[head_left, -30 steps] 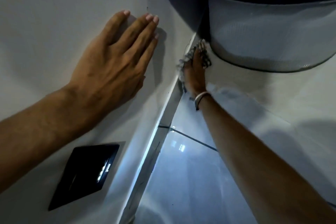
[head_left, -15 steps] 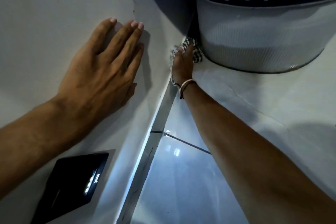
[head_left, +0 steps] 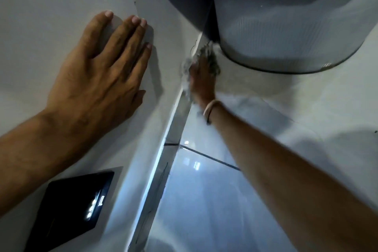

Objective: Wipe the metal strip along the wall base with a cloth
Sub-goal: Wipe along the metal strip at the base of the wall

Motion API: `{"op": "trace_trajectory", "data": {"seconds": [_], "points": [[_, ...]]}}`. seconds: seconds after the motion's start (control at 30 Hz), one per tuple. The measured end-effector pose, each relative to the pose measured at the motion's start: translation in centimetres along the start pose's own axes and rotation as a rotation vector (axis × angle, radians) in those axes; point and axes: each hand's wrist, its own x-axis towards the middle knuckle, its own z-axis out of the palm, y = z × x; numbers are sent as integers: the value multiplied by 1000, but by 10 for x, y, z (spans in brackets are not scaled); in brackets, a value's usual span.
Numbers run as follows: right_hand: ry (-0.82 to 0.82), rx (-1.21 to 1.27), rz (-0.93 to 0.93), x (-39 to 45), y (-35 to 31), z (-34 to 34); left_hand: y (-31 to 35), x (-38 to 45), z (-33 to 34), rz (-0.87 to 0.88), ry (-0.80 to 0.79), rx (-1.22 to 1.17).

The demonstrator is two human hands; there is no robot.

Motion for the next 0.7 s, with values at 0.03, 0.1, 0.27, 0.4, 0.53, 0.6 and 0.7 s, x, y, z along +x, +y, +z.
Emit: {"op": "trace_trajectory", "data": {"seconds": [0.03,0.1,0.27,0.4,0.53,0.6,0.7], "points": [[1,16,52,25,-4,-6,0,-1,1,11,4,-4],[-5,100,73,29,-6,-3,1,-3,2,16,18,-40],[-139,249,77,-145,36,37,0,-2,14,8,84,-104],[-282,206,44,-153,45,27,-1,0,19,0,86,-167],[-173,-88,-57,-29,19,-7,-2,-1,1,-1,51,-161],[-190,-198,-27,-6,7,-18,-3,-2,-14,-4,-16,-121],[-195,-248,-23,-43,10,-8,5,-3,-29,-99,-112,-154]]}}
